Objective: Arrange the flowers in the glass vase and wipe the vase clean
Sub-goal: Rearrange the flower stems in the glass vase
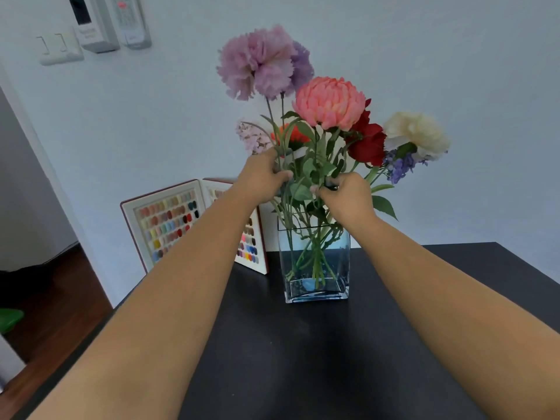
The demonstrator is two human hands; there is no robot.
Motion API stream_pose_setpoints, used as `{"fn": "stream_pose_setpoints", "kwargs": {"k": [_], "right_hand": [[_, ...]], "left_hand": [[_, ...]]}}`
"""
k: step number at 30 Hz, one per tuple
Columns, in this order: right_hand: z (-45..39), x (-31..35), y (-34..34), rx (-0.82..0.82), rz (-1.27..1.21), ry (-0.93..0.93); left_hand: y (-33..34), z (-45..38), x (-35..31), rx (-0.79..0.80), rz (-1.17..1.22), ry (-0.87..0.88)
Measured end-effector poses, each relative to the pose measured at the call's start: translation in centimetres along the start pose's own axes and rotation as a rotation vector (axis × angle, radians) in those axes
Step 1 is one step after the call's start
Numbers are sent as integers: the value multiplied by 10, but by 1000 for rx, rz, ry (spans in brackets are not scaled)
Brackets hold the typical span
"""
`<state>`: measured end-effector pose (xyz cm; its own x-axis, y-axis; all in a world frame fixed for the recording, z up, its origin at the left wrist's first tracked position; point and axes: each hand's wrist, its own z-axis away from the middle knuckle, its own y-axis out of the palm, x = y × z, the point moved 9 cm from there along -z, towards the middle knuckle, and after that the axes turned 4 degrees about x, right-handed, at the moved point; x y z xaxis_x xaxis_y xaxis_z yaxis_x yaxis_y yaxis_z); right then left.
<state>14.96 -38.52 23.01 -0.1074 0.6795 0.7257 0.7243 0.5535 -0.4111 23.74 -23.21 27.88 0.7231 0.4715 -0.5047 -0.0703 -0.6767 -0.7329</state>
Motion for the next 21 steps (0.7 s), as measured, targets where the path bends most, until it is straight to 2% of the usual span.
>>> {"fn": "stream_pose_setpoints", "kwargs": {"k": [2, 6, 10, 13, 17, 21], "right_hand": [[-1, 5, 2, -4, -2, -2], [-2, 9, 15, 39, 16, 18], [-1, 4, 20, 50, 37, 36], [0, 5, 21, 44, 35, 29], [1, 9, 29, 84, 46, 31], [2, 16, 32, 144, 84, 12]], "left_hand": [[5, -3, 2, 48, -9, -15], [32, 6, 20, 153, 153, -73], [46, 21, 43, 109, 315, -122], [45, 32, 41, 3, 284, -63], [59, 46, 19, 3, 180, 54], [67, 47, 14, -47, 16, 38]]}}
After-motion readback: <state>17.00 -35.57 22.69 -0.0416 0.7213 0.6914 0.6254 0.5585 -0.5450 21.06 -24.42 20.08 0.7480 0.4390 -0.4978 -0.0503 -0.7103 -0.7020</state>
